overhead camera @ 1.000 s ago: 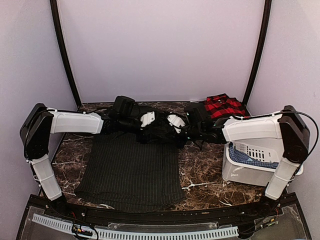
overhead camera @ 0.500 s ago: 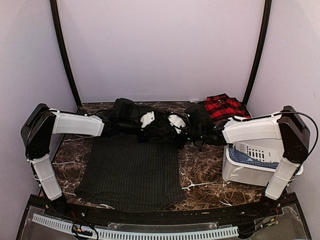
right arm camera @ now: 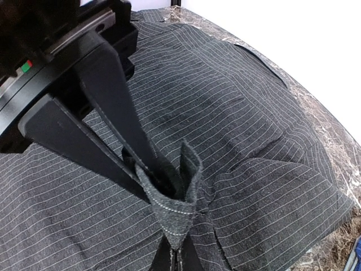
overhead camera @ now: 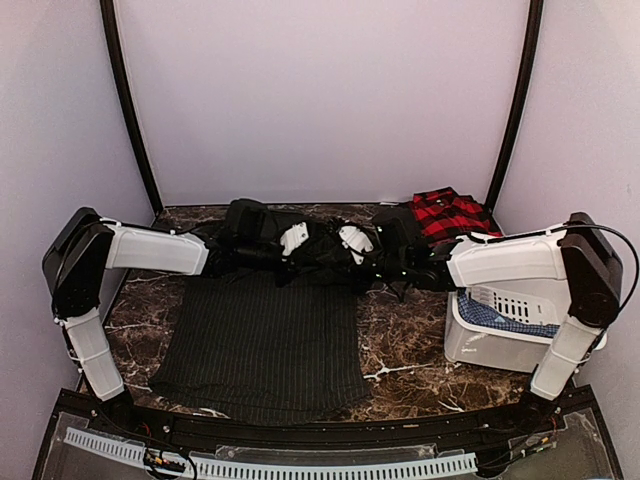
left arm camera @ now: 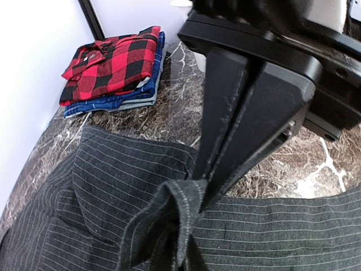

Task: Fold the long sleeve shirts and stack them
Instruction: Pass from the right arm to the left, then pick up the flattened shirt from the center of the board.

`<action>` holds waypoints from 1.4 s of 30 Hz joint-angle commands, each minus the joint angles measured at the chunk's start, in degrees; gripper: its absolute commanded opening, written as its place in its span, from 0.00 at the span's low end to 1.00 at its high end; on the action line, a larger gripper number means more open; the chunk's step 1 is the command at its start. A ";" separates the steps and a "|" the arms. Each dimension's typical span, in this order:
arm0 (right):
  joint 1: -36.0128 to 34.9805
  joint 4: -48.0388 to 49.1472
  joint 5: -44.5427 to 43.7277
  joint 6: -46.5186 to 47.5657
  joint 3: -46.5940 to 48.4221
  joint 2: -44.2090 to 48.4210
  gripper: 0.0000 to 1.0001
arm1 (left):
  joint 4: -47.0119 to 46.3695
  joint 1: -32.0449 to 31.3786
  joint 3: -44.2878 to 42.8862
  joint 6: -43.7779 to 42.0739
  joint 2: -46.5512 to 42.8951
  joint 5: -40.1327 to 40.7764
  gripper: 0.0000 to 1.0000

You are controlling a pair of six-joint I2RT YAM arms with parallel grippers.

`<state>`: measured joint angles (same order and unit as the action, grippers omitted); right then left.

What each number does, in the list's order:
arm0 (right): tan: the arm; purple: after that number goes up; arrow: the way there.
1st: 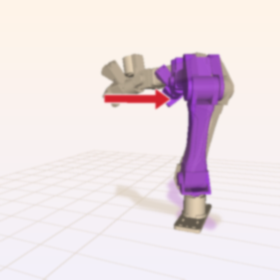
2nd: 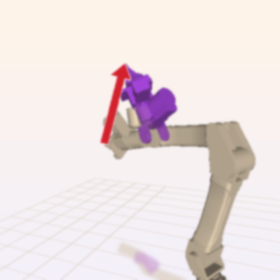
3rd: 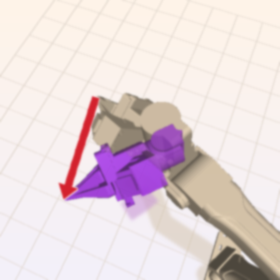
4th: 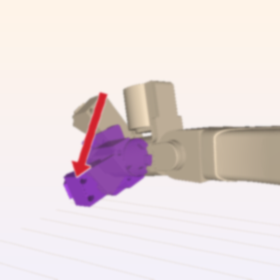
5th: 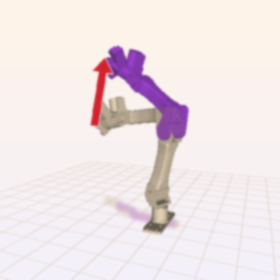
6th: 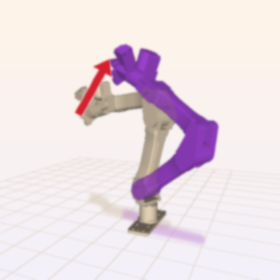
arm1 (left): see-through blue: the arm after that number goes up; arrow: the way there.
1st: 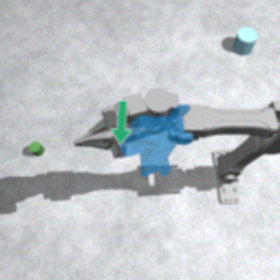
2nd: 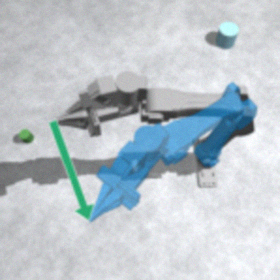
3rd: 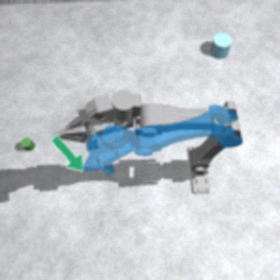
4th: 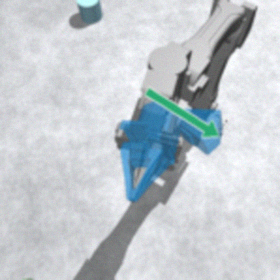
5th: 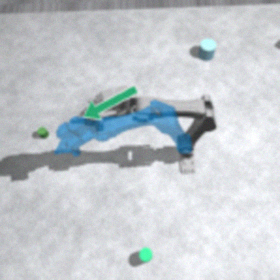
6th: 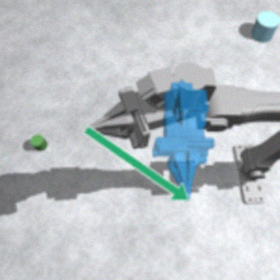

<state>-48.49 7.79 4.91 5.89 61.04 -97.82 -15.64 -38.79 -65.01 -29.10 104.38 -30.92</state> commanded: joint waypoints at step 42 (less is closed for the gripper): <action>-0.74 -26.09 -0.66 -29.19 -5.07 11.00 0.53 | 15.11 15.46 -10.83 50.76 -15.59 38.98 0.00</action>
<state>-46.85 -12.80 -0.34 -17.82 59.33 -89.34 -3.07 -23.44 -74.00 21.06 92.92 6.55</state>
